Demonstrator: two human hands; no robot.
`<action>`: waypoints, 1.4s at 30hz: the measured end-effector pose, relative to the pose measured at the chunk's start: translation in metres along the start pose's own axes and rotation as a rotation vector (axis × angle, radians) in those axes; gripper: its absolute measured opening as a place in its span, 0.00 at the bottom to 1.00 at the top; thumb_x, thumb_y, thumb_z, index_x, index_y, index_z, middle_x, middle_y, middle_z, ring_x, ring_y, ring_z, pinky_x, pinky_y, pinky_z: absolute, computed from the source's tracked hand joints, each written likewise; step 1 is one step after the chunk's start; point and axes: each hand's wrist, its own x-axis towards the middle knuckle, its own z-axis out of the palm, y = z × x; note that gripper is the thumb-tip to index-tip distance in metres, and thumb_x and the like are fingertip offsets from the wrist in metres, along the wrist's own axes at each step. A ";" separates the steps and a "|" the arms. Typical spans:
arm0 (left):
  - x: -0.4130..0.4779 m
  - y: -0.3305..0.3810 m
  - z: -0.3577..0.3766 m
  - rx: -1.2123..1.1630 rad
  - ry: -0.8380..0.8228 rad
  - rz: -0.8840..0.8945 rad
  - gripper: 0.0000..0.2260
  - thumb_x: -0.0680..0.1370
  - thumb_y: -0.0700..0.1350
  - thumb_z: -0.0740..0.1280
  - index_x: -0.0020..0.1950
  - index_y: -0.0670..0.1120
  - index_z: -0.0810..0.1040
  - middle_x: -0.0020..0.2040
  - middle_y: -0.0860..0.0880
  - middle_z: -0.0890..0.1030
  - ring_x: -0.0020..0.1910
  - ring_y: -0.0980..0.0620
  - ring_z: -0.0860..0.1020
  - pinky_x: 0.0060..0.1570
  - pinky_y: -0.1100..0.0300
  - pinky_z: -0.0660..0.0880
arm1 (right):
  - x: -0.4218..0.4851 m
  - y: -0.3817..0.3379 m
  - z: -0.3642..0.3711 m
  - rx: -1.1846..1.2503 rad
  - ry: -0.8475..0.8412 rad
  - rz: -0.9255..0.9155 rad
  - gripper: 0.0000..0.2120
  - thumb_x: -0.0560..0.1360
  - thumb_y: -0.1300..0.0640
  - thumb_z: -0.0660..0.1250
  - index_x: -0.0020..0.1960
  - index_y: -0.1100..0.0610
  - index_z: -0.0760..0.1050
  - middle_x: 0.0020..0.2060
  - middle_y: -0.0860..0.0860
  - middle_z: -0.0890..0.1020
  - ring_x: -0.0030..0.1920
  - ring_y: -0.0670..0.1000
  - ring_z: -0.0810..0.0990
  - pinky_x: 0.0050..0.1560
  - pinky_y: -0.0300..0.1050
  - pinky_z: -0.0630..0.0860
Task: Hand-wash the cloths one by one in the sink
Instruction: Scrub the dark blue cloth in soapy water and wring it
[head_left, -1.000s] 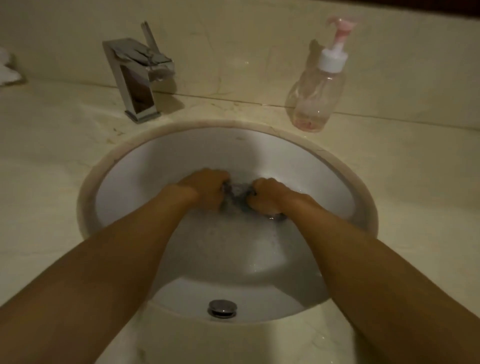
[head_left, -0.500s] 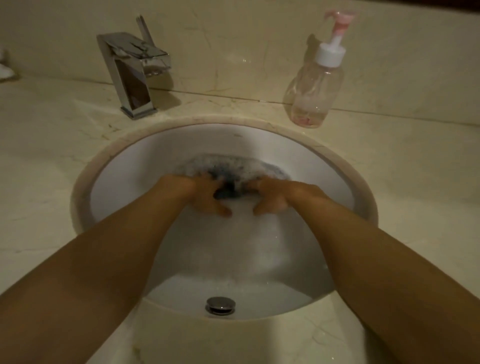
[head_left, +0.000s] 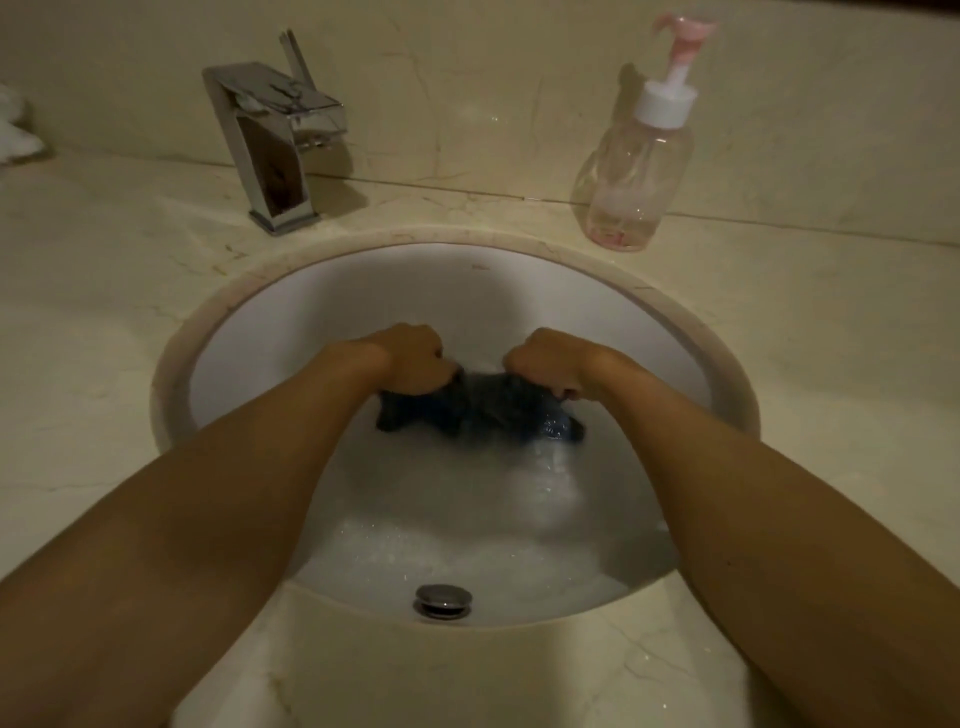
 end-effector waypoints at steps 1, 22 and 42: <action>-0.001 -0.002 -0.002 -0.002 0.070 -0.014 0.12 0.84 0.53 0.60 0.50 0.46 0.76 0.53 0.42 0.79 0.45 0.46 0.76 0.49 0.53 0.72 | 0.004 0.004 -0.002 -0.012 0.084 -0.019 0.12 0.81 0.52 0.62 0.49 0.61 0.77 0.45 0.58 0.80 0.40 0.56 0.77 0.38 0.43 0.72; -0.006 -0.007 -0.007 0.088 0.150 -0.053 0.17 0.77 0.45 0.70 0.66 0.44 0.77 0.63 0.43 0.76 0.60 0.41 0.76 0.62 0.48 0.74 | 0.005 0.019 -0.002 -0.302 0.136 -0.019 0.20 0.78 0.50 0.68 0.67 0.55 0.75 0.64 0.57 0.78 0.60 0.61 0.77 0.64 0.57 0.75; -0.001 0.000 0.005 0.008 0.063 0.026 0.13 0.81 0.53 0.65 0.52 0.43 0.80 0.50 0.43 0.81 0.47 0.42 0.78 0.53 0.48 0.77 | 0.005 0.005 0.010 -0.212 -0.017 -0.091 0.15 0.82 0.51 0.64 0.61 0.61 0.79 0.58 0.57 0.80 0.54 0.57 0.79 0.52 0.47 0.72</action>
